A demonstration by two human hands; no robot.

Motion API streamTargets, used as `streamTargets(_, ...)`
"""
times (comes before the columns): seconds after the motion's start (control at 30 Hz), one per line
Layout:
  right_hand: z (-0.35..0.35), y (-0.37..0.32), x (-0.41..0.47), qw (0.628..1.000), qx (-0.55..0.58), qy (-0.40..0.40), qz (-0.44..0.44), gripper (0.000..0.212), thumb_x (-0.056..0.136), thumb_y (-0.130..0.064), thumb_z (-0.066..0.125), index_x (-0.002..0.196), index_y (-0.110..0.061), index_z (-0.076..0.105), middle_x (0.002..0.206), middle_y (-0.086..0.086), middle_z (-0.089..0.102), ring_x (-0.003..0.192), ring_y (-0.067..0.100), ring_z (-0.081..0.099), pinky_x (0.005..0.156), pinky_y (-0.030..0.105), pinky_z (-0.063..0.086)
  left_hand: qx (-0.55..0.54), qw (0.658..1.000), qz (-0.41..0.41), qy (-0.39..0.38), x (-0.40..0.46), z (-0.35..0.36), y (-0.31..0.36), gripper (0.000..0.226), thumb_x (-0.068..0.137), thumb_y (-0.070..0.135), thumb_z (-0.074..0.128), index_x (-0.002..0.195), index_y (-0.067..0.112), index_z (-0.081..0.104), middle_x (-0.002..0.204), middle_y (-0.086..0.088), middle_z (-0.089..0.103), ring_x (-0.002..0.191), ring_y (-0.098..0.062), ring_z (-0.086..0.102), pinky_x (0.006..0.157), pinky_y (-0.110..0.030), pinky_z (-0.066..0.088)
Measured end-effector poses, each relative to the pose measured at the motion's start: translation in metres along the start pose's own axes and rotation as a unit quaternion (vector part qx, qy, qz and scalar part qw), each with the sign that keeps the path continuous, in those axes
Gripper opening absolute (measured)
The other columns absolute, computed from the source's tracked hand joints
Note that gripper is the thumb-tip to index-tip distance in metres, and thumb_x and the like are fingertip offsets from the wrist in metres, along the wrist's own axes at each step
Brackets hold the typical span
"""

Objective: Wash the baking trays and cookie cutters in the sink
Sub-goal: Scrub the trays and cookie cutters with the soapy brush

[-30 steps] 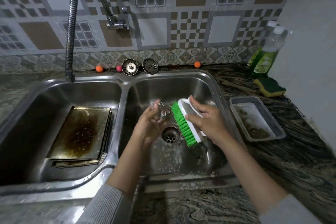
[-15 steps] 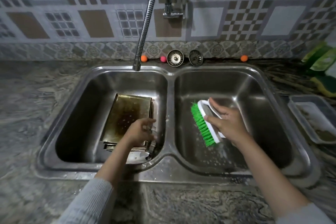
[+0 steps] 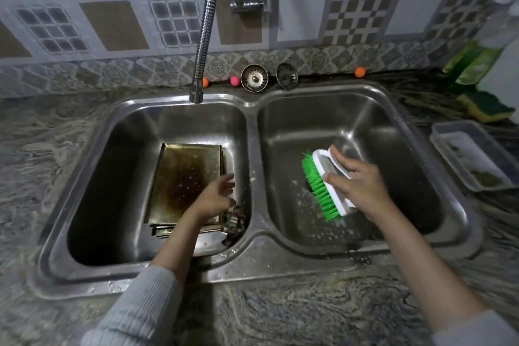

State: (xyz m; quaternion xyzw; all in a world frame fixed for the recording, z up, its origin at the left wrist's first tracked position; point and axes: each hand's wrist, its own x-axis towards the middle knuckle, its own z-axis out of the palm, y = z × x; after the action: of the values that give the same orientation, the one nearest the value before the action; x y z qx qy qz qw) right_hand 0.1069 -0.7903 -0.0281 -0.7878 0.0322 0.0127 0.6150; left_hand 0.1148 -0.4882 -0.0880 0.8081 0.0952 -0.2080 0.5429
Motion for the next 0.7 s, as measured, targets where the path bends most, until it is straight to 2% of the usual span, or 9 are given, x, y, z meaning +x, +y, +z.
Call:
streamTargets(0.07,-0.01,0.0,0.002,1.0,-0.002,0.009,-0.002,0.058,0.075,-0.004,0.076,0.127,-0.021,0.058,0.122,-0.022,0.056,0.099,-0.021,0.052,0.078,0.0,0.041,-0.031,0.991,0.049,0.122,-0.004,0.005,0.022,0.051,0.084,-0.009,0.06,0.132,0.006,0.049,0.121,-0.013,0.059,0.112,-0.024,0.058,0.092,-0.032,0.051)
streamTargets(0.13,-0.024,0.0,0.005,1.0,-0.007,0.018,-0.005,0.058,0.075,-0.005,0.076,0.128,-0.021,0.058,0.122,-0.02,0.056,0.098,-0.022,0.051,0.078,0.001,0.042,-0.053,0.967,0.114,0.222,-0.009,0.02,0.051,0.028,0.087,-0.002,0.06,0.113,0.009,0.058,0.102,-0.002,0.064,0.093,-0.008,0.062,0.084,-0.025,0.053)
streamTargets(0.2,-0.041,-0.001,0.009,1.0,-0.003,0.03,-0.006,0.059,0.075,-0.005,0.076,0.129,-0.019,0.057,0.125,-0.016,0.056,0.103,-0.019,0.052,0.087,0.006,0.043,-0.065,0.949,0.173,0.254,-0.008,0.045,0.083,0.02,0.087,0.0,0.06,0.103,0.013,0.06,0.091,0.006,0.063,0.079,0.004,0.06,0.074,-0.014,0.051)
streamTargets(0.3,-0.072,-0.001,0.012,0.999,0.007,0.042,0.002,0.059,0.075,-0.005,0.076,0.129,-0.02,0.057,0.128,-0.013,0.057,0.11,-0.008,0.055,0.099,0.021,0.043,-0.043,0.954,0.22,0.201,0.007,0.099,0.113,0.02,0.086,-0.002,0.06,0.103,0.008,0.062,0.086,0.004,0.062,0.07,0.008,0.058,0.069,-0.008,0.046)
streamTargets(0.4,-0.106,-0.002,0.016,0.998,0.003,0.058,-0.003,0.059,0.076,-0.005,0.076,0.129,-0.02,0.057,0.125,-0.015,0.057,0.1,-0.014,0.056,0.092,0.013,0.046,0.041,0.973,0.198,0.114,0.029,0.161,0.121,0.025,0.085,0.006,0.064,0.11,0.005,0.061,0.096,-0.006,0.065,0.08,-0.01,0.061,0.076,-0.018,0.048)
streamTargets(0.5,-0.143,-0.002,0.025,0.997,-0.017,0.073,-0.009,0.058,0.076,-0.008,0.076,0.129,-0.021,0.057,0.125,-0.017,0.056,0.098,-0.018,0.054,0.083,0.003,0.043,0.128,0.983,0.129,0.016,0.05,0.219,0.118,0.047,0.079,0.022,0.068,0.121,0.004,0.056,0.109,-0.014,0.065,0.096,-0.026,0.065,0.085,-0.029,0.051)
streamTargets(0.6,-0.179,-0.001,0.033,0.995,-0.01,0.094,-0.013,0.058,0.077,-0.008,0.075,0.131,-0.021,0.056,0.127,-0.016,0.056,0.107,-0.013,0.053,0.087,0.005,0.042,0.247,0.963,0.096,-0.055,0.068,0.264,0.113,0.062,0.079,0.026,0.072,0.132,0.004,0.049,0.128,-0.016,0.057,0.117,-0.029,0.054,0.095,-0.029,0.041)
streamTargets(0.7,-0.218,-0.003,0.042,0.992,-0.015,0.121,-0.018,0.058,0.077,-0.01,0.076,0.13,-0.024,0.057,0.119,-0.024,0.057,0.101,-0.017,0.054,0.086,0.008,0.043,0.378,0.918,0.074,-0.091,0.09,0.303,0.106,0.062,0.077,0.043,0.069,0.131,0.016,0.051,0.131,-0.011,0.051,0.123,-0.032,0.047,0.097,-0.035,0.039)
